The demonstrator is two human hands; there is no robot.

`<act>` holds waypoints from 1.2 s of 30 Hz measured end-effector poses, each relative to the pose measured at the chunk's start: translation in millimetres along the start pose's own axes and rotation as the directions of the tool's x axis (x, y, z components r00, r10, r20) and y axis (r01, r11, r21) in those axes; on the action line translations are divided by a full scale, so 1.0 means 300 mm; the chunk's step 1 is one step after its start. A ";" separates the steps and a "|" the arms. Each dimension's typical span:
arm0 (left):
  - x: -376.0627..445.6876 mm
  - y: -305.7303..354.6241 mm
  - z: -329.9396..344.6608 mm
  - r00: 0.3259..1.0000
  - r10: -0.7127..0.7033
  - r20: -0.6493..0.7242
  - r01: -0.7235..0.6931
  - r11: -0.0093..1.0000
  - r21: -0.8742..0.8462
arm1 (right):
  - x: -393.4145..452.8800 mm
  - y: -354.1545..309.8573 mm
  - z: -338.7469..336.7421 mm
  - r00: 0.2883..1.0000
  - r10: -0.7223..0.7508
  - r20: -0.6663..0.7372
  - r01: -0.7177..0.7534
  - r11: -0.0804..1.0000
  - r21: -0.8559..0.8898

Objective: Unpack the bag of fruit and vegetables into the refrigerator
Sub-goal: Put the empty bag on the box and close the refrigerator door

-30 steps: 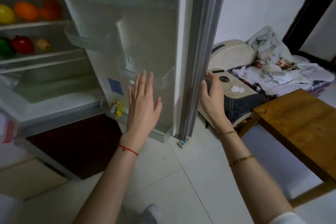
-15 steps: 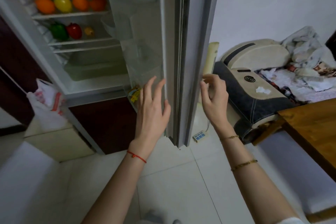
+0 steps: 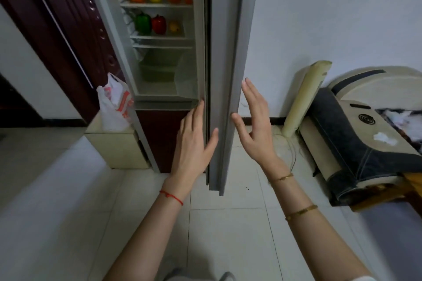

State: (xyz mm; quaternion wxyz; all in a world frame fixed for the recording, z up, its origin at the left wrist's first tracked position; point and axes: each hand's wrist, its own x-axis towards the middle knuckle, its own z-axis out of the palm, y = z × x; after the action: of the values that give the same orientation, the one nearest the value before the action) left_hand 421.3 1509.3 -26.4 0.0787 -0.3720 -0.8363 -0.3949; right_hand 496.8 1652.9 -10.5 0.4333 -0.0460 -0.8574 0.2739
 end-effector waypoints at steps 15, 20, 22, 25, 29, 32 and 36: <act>0.081 -0.446 -0.307 0.995 -0.085 0.061 0.085 0.996 0.002 | 0.166 -0.228 0.524 0.999 -0.028 0.047 0.023 0.995 0.097; 0.144 -0.622 -0.401 0.998 -0.038 0.054 0.037 0.999 0.007 | 0.238 -0.272 0.706 0.999 -0.034 0.041 0.031 0.997 0.071; 0.173 -0.682 -0.432 0.998 -0.004 0.058 0.002 0.999 0.033 | 0.269 -0.283 0.770 0.999 -0.032 0.043 0.029 0.997 0.068; 0.223 -0.771 -0.467 0.996 0.000 0.087 -0.004 0.999 0.048 | 0.317 -0.284 0.859 0.998 -0.022 0.066 0.019 0.999 0.041; 0.316 -0.894 -0.496 0.994 -0.058 0.097 0.059 0.998 -0.006 | 0.395 -0.277 0.964 0.992 -0.014 0.127 0.010 0.999 0.033; 0.395 -0.989 -0.511 0.988 -0.095 0.123 0.105 0.992 -0.076 | 0.455 -0.267 1.041 0.986 -0.025 0.166 0.021 0.999 0.024; 0.497 -1.096 -0.537 0.987 -0.124 0.103 0.138 0.981 -0.139 | 0.535 -0.246 1.148 0.983 -0.016 0.185 0.015 1.000 0.006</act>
State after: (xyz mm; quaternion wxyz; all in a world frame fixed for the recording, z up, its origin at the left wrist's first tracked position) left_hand 64.2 1341.9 -52.1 -0.0142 -0.3390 -0.8306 -0.4416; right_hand 144.4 1493.3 -21.3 0.3539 -0.0128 -0.8936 0.2759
